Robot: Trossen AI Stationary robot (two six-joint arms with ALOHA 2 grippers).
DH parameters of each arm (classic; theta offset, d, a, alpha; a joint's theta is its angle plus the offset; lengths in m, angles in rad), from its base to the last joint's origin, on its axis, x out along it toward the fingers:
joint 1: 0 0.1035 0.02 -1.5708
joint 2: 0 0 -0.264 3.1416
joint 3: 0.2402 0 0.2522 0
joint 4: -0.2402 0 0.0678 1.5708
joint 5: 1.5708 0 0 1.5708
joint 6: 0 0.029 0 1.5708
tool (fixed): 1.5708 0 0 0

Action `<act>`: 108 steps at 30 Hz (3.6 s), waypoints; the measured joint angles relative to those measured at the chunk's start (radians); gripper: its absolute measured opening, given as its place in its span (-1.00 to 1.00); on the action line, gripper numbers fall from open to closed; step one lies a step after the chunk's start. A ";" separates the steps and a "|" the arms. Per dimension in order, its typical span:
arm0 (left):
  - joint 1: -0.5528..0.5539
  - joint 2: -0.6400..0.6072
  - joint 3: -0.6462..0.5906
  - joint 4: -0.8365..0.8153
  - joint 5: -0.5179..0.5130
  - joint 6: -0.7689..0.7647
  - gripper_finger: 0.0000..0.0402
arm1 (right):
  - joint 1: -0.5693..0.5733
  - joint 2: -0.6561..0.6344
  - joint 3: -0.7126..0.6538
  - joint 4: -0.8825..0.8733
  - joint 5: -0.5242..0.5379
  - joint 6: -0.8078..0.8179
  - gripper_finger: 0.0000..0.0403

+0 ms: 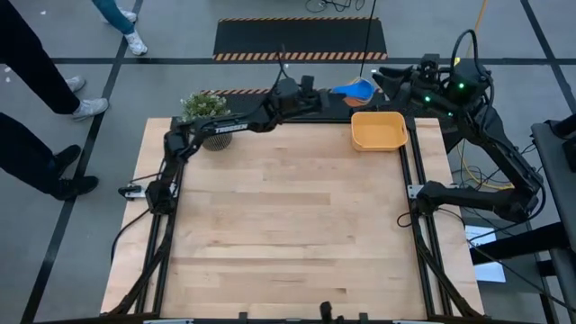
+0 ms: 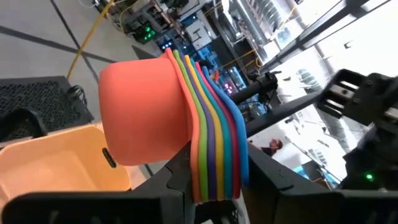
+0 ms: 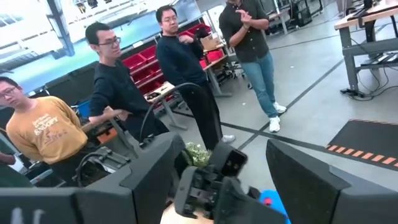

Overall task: Nest measuring cups in basket
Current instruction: Put the nested measuring cups into the yellow bin

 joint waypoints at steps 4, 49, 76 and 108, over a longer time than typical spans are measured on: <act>-0.013 0.066 0.087 -0.002 -0.004 -0.003 -0.54 | 0.000 -0.003 0.000 -0.015 -0.004 0.000 0.24; -0.198 0.253 0.206 0.192 -0.622 -0.253 -0.54 | -0.034 -0.017 -0.001 -0.375 -0.041 0.469 0.24; -0.182 0.251 0.206 0.350 -0.606 -0.363 -0.54 | -0.052 -0.094 -0.624 0.472 0.058 1.116 0.35; -0.162 0.251 0.206 0.357 -0.297 -0.343 -0.54 | -0.051 -0.079 -0.624 0.519 0.119 0.934 0.12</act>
